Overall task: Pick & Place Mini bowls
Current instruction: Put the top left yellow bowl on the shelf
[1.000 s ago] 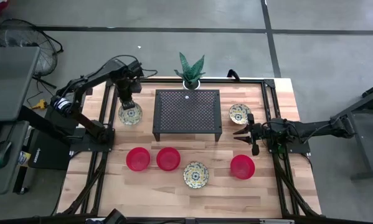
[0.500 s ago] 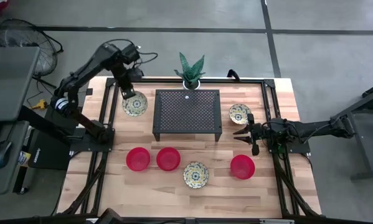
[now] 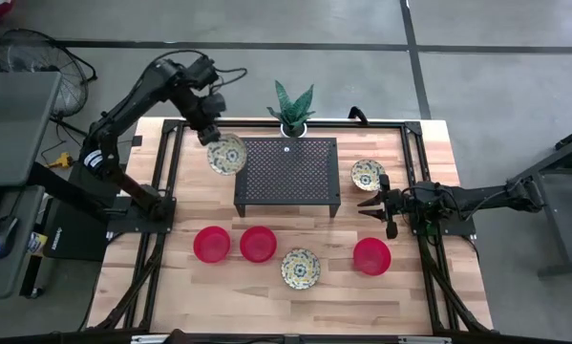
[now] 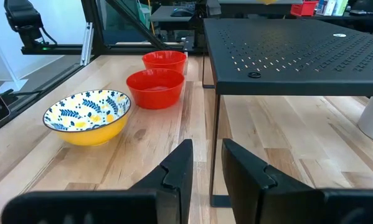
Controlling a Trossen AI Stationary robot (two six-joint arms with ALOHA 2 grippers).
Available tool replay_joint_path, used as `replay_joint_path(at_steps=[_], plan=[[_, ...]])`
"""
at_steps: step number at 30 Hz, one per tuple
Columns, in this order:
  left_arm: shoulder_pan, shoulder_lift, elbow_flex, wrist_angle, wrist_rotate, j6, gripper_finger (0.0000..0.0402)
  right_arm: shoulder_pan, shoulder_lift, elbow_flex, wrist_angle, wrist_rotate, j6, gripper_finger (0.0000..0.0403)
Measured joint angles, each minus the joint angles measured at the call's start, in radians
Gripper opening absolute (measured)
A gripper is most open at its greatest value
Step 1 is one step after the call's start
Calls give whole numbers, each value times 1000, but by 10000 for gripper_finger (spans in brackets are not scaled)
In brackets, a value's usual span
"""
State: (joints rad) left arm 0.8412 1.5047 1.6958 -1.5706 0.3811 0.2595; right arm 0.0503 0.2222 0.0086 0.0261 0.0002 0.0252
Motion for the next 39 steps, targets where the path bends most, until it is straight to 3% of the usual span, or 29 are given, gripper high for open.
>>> replay_joint_path(at_steps=[11, 22, 39], plan=[[-116, -1, 0, 83, 80, -252, 0, 0, 0, 0, 0, 0, 0, 73], [-222, 26, 0, 244, 42, -517, 0, 0, 0, 0, 0, 0, 0, 73], [-258, 99, -1, 210, 32, -580, 0, 0, 0, 0, 0, 0, 0, 73]])
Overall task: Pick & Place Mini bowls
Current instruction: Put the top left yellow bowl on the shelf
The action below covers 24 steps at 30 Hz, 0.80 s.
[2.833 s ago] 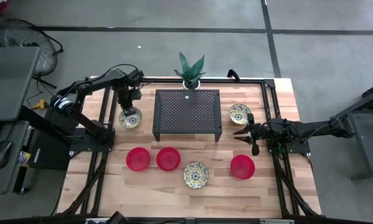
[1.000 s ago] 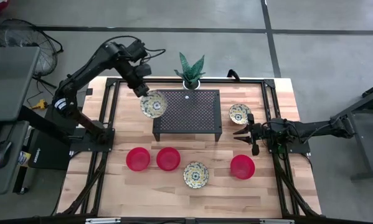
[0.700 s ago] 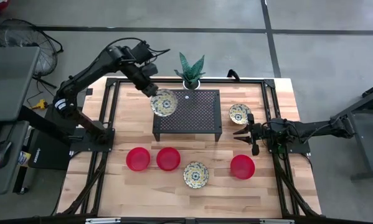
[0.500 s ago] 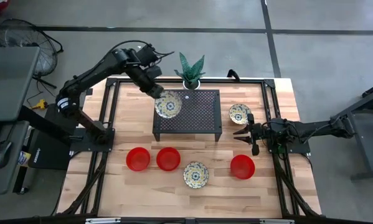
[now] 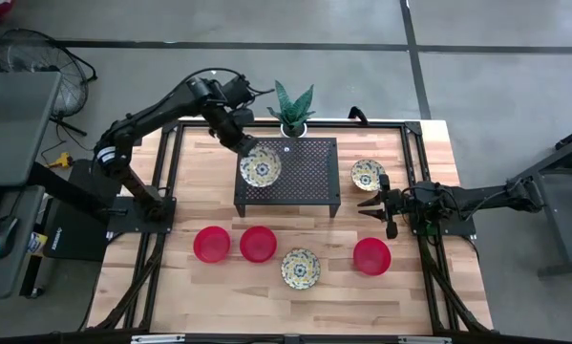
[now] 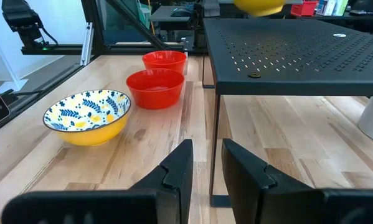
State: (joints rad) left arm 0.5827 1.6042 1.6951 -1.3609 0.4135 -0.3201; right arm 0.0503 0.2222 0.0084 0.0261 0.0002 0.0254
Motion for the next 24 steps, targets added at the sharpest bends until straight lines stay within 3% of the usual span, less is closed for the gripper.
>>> replay_joint_path(at_steps=[24], plan=[[0, 17, 0, -16, -110, 21, 3, 0, 0, 0, 0, 0, 0, 73]])
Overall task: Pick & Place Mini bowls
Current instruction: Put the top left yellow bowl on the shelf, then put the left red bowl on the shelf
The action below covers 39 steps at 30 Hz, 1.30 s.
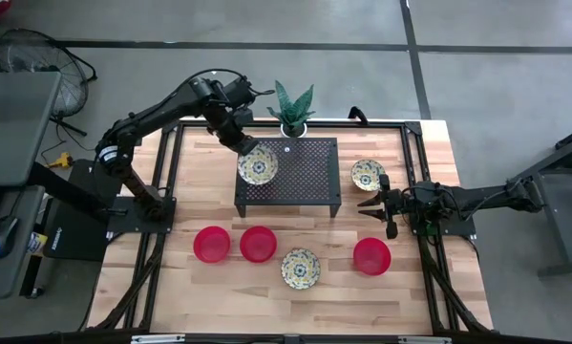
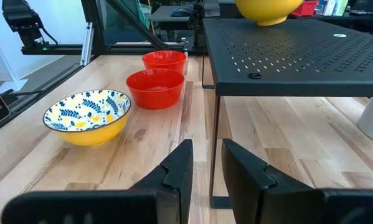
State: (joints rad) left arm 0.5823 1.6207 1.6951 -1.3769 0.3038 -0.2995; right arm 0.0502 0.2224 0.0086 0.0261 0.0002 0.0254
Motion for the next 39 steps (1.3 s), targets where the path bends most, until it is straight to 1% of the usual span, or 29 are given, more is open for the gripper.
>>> replay_joint_path(at_steps=[4, 10, 17, 21, 24, 32, 39], plan=[[0, 0, 0, 0, 0, 7, 20, 0, 0, 0, 0, 0, 0, 73], [0, 0, 0, 1, -5, 7, 55, 0, 0, 0, 0, 0, 0, 73], [0, 0, 0, 44, -3, 12, 102, 0, 0, 0, 0, 0, 0, 73], [0, 0, 0, 46, -1, 38, 122, 0, 0, 0, 0, 0, 0, 73], [0, 0, 0, 48, -16, 72, 128, 0, 0, 0, 0, 0, 0, 73], [0, 0, 1, 48, -104, 141, 129, 0, 0, 0, 0, 0, 0, 73], [0, 1, 78, 44, -160, 243, 129, 0, 0, 0, 0, 0, 0, 73]])
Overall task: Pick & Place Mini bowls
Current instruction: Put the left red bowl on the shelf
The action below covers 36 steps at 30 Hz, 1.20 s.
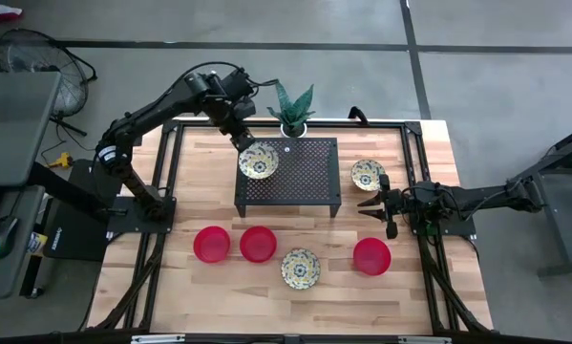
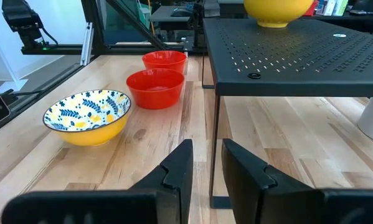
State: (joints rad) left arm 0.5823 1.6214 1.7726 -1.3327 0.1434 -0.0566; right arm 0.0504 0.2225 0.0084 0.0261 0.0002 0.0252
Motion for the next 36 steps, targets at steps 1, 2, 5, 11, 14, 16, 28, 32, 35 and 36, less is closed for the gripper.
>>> replay_joint_path(at_steps=[1, 2, 5, 11, 14, 16, 28, 32, 35, 36], plan=[[0, 0, 16, 0, -6, 11, 129, 0, 0, 0, 0, 0, 0, 73], [0, 0, 31, 0, -17, 26, 129, 0, 0, 0, 0, 0, 0, 73], [0, 0, 76, -6, -22, 72, 129, 0, 0, 0, 0, 0, 0, 73], [0, 0, 184, -109, -22, 195, 129, 0, 0, 0, 0, 0, 0, 73], [-10, -1, 226, -181, -23, 254, 129, 0, 0, 0, 0, 0, 0, 73], [-27, -1, 237, -213, -26, 276, 129, 0, 0, 0, 0, 0, 0, 73], [-226, -50, 241, -239, -130, 247, 129, 0, 0, 0, 0, 0, 0, 73], [-333, -50, 241, -238, -160, 235, 129, 0, 0, 0, 0, 0, 0, 73], [-417, -50, 241, -238, -192, 228, 129, 0, 0, 0, 0, 0, 0, 73], [-447, -50, 241, -238, -205, 218, 129, 0, 0, 0, 0, 0, 0, 73]])
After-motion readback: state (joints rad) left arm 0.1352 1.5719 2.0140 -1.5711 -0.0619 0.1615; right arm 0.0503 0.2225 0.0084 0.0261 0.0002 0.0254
